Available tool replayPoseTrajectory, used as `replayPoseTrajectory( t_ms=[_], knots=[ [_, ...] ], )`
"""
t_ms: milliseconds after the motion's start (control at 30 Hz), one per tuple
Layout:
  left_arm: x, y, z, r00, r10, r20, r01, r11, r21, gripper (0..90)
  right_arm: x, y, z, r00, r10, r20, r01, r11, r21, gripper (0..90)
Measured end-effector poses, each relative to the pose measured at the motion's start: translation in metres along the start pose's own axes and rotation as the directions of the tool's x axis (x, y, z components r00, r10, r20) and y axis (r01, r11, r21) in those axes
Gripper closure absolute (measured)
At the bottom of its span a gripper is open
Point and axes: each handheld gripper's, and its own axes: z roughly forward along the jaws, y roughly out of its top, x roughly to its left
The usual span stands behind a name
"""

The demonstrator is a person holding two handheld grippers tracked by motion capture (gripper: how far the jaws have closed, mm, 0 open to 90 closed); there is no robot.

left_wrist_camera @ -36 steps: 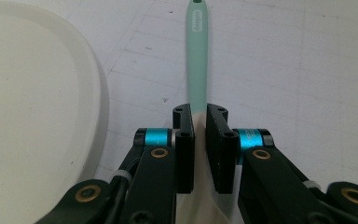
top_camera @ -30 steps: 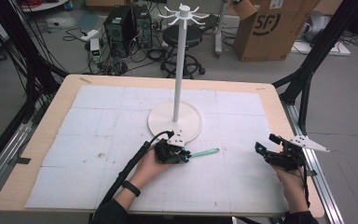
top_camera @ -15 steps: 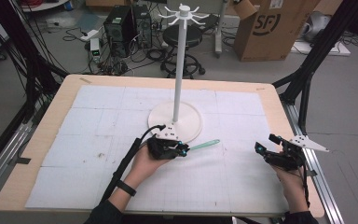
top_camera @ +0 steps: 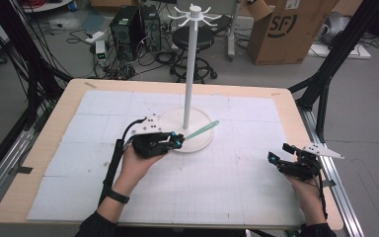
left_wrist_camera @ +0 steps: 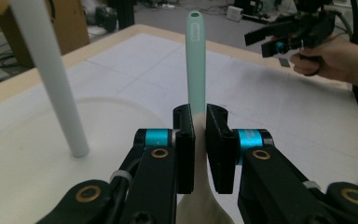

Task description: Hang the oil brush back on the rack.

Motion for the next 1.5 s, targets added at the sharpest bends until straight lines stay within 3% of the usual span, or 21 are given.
replayPoseTrajectory(
  t_ms=[133,333,700,900,1100,1500],
  knots=[
    [0.004,0.008,-0.018,0.9994,0.003,-0.033,-0.004,0.9997,-0.026,82.4,0.0,-0.001,0.001,1.0,-0.001,0.002,0.001,0.9999,0.011,17.3],
    [0.011,0.021,-0.049,0.9975,-0.021,-0.067,0.014,0.9946,-0.103,82.4,0.0,-0.001,0.003,1.0,-0.004,-0.002,0.004,0.9998,0.017,17.2],
    [0.019,0.054,-0.096,0.9892,0.001,-0.146,-0.023,0.9894,-0.144,82.4,0.0,-0.001,0.005,1.0,-0.001,-0.001,0.001,0.9997,0.024,17.3],
    [0.022,0.076,-0.118,0.9865,-0.011,-0.163,-0.024,0.9782,-0.206,82.4,0.0,-0.001,0.005,1.0,0.004,0.0,-0.004,0.9996,0.028,17.3],
    [0.019,0.098,-0.131,0.982,0.004,-0.189,-0.048,0.9723,-0.229,82.4,0.0,-0.001,0.005,1.0,-0.001,-0.001,0.001,0.9996,0.027,17.3],
    [0.015,0.127,-0.143,0.9812,0.02,-0.192,-0.071,0.9619,-0.264,82.4,0.0,-0.001,0.005,1.0,0.001,-0.001,-0.001,0.9998,0.02,17.3]
  ],
)
